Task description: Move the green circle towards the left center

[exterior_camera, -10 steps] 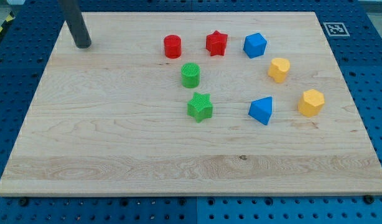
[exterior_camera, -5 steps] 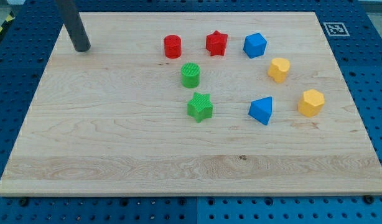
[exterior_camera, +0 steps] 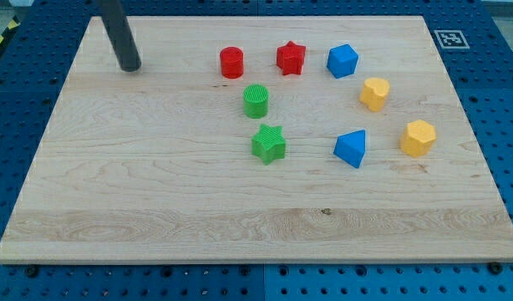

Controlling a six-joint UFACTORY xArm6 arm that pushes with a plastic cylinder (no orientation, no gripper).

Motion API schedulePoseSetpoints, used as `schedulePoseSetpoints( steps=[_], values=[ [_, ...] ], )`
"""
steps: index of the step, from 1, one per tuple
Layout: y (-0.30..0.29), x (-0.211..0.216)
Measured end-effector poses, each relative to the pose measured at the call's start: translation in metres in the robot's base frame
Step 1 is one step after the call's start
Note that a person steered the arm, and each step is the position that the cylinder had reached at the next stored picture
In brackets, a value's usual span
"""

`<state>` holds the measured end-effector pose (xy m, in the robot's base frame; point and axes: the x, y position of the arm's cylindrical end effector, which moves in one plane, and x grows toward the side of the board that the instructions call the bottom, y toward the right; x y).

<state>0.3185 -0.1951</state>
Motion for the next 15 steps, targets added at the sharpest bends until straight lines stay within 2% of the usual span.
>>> schedulePoseSetpoints(
  steps=[2, 5, 6, 8, 9, 10, 13, 15],
  values=[
    [0.033, 0.0],
    [0.041, 0.007],
    [0.076, 0.026],
    [0.208, 0.032],
    [0.259, 0.05],
    [0.263, 0.071],
    [0.248, 0.087],
    [0.18, 0.087]
  ],
)
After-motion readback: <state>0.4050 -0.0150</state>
